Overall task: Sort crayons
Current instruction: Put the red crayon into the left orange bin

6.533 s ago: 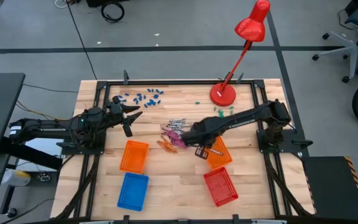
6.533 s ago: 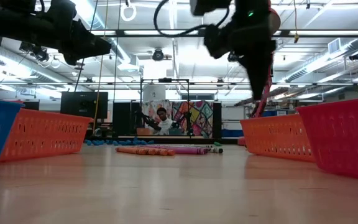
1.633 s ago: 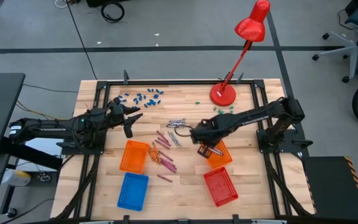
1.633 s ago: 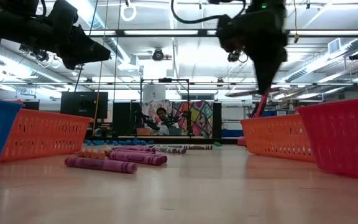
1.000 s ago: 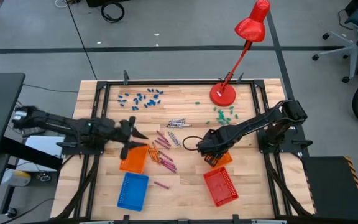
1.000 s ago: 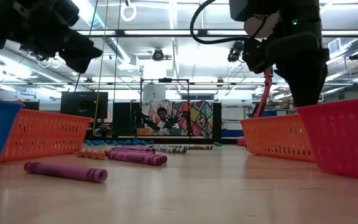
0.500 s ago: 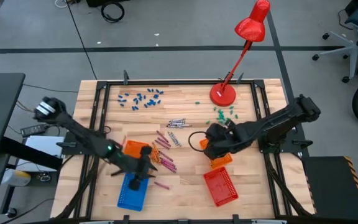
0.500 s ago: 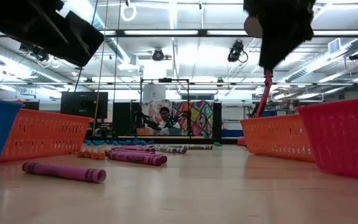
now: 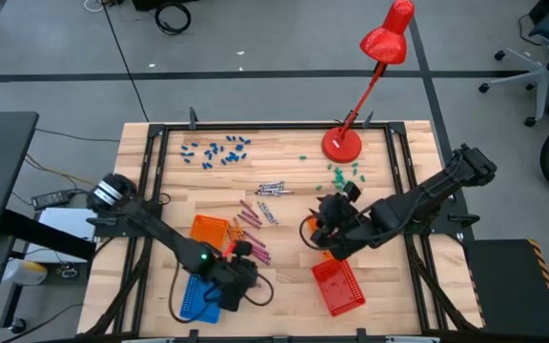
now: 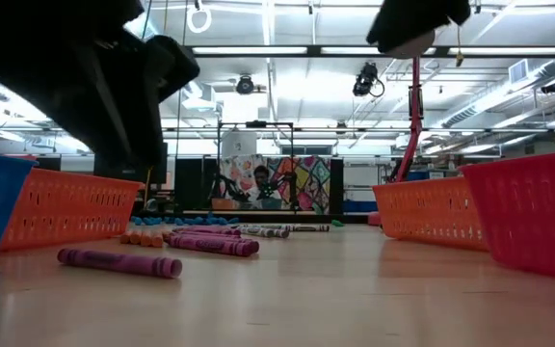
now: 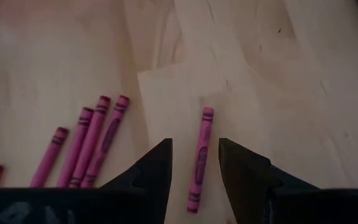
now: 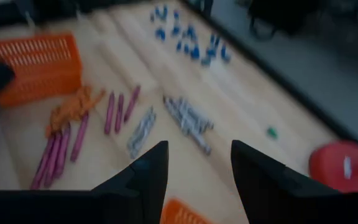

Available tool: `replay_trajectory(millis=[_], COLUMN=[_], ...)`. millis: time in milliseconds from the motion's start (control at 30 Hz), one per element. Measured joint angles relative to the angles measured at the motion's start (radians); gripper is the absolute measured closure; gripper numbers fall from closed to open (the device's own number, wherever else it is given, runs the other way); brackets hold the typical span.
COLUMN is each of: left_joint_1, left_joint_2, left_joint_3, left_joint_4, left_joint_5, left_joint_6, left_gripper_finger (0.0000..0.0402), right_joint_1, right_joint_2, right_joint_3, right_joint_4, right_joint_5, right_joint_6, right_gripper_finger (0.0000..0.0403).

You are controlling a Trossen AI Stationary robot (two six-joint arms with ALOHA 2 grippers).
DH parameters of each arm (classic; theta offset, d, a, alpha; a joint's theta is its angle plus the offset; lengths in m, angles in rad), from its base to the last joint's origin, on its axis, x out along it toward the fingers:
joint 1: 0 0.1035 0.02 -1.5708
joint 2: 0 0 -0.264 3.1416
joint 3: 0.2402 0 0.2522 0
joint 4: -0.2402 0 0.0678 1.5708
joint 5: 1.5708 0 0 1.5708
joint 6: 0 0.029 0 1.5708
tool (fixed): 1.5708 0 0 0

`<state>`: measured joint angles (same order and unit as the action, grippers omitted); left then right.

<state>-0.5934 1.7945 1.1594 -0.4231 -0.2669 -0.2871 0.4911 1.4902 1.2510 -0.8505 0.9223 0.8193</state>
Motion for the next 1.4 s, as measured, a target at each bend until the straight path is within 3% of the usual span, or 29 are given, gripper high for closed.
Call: replay_trajectory(millis=[167,467,1400], left_joint_1=[0.005,0.008,0.091], left_joint_2=[0.057,0.081,0.147], left_joint_3=[0.028,0.027,0.030], left_joint_4=[-0.003,-0.050,-0.037], left_joint_5=[0.010,0.008,0.139], left_joint_6=[0.002,0.053,0.071], left_gripper_finger=[0.0259,0.0259,0.0260], right_joint_1=[0.025,0.033,0.010], right_joint_2=[0.000,0.000,0.000], right_joint_3=[0.000,0.000,0.000], right_joint_4=[0.182,0.468,0.490], right_joint_5=[0.107,0.129,0.131], right_joint_6=[-0.169,-0.492,-0.561], right_gripper_finger=[0.0225,0.0225,0.0225])
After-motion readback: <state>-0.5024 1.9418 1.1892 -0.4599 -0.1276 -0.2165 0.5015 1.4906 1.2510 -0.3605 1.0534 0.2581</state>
